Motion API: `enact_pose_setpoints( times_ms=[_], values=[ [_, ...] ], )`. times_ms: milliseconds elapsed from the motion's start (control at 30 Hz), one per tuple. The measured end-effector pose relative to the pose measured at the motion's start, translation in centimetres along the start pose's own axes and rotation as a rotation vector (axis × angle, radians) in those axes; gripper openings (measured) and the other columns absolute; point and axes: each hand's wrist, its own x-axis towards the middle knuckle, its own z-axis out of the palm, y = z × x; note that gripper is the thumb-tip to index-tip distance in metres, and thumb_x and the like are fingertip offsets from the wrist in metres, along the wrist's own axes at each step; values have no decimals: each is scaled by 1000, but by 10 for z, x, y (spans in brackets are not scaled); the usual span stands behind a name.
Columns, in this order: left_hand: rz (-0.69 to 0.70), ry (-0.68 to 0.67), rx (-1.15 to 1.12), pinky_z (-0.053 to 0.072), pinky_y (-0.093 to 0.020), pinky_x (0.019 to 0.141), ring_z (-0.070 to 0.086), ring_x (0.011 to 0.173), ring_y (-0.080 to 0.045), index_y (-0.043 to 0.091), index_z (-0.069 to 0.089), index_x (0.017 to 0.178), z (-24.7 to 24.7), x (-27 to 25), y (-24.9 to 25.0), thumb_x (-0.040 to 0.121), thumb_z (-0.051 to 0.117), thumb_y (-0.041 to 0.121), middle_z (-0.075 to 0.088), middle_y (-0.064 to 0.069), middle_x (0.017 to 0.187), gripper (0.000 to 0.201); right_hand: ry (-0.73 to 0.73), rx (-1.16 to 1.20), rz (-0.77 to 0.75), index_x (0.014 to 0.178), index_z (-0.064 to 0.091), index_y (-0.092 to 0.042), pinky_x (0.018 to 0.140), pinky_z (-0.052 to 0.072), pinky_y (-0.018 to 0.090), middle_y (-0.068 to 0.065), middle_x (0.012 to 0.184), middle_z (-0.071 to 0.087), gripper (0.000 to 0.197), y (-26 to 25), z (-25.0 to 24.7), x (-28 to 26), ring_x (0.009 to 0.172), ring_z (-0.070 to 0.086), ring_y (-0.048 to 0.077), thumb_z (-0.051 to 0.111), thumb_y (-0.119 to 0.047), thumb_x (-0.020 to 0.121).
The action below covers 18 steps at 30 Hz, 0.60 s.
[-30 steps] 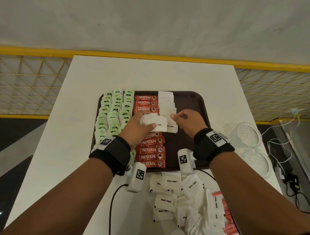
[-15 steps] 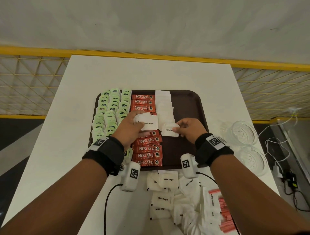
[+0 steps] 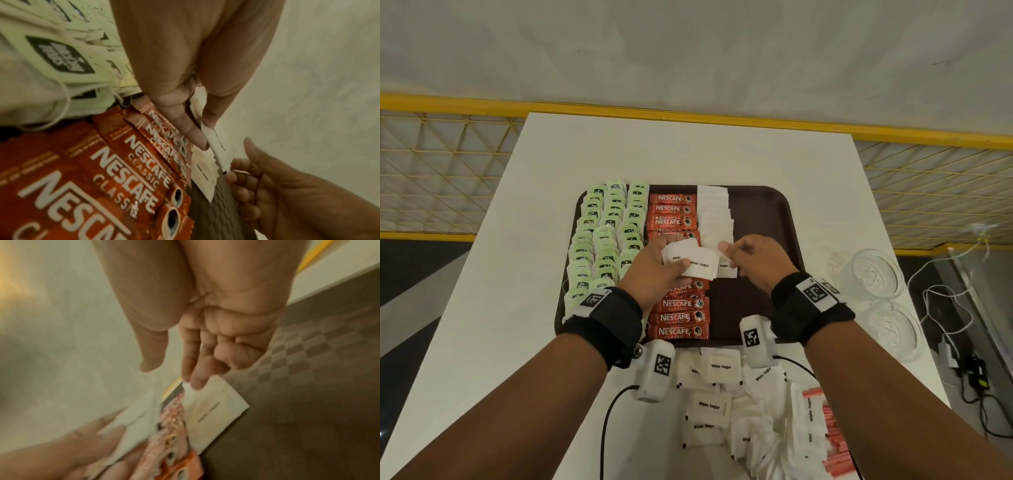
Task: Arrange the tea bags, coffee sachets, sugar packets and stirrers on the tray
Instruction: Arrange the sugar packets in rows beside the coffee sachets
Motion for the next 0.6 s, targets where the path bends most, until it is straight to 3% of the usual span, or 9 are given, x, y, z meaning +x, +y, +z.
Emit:
enact_pose_setpoints(
  times_ms=[67, 200, 300, 400, 600],
  values=[
    [7, -15, -6, 60, -30, 74, 65, 109, -28, 21, 55, 116, 6, -1, 0, 91, 64, 1, 56, -14, 127, 33, -100, 43, -26, 94, 64, -17, 62, 46, 18, 0, 85, 68, 26, -5, 3, -10, 70, 60, 7, 67, -42, 87],
    [-27, -52, 1, 60, -32, 77, 67, 103, -25, 17, 53, 126, 12, -5, 1, 98, 54, 4, 55, -12, 127, 32, -74, 62, -32, 94, 65, -17, 55, 46, 10, 6, 87, 71, 14, 7, 6, -15, 67, 61, 7, 72, -26, 86],
    [-81, -41, -26, 60, -31, 75, 71, 93, -22, 16, 47, 133, 7, -9, 3, 103, 40, 8, 61, -14, 123, 32, -45, 4, -14, 94, 66, -18, 63, 51, 16, 7, 89, 71, 14, 18, 1, -12, 73, 65, 13, 72, -27, 86],
    [-82, -54, 24, 60, -29, 75, 72, 93, -22, 13, 45, 136, 0, -12, 3, 104, 42, 13, 64, -13, 123, 31, -40, -144, -20, 92, 66, -21, 71, 51, 25, 5, 87, 68, 14, 23, -1, -4, 79, 64, 18, 73, -31, 85],
    [-39, 18, 98, 60, -36, 83, 72, 93, -24, 4, 53, 124, -8, -18, 3, 102, 51, 16, 68, -13, 115, 26, -16, -310, -18, 88, 63, -16, 61, 40, 18, -6, 80, 60, 25, 18, 2, 9, 74, 55, 8, 77, -35, 79]
  ],
)
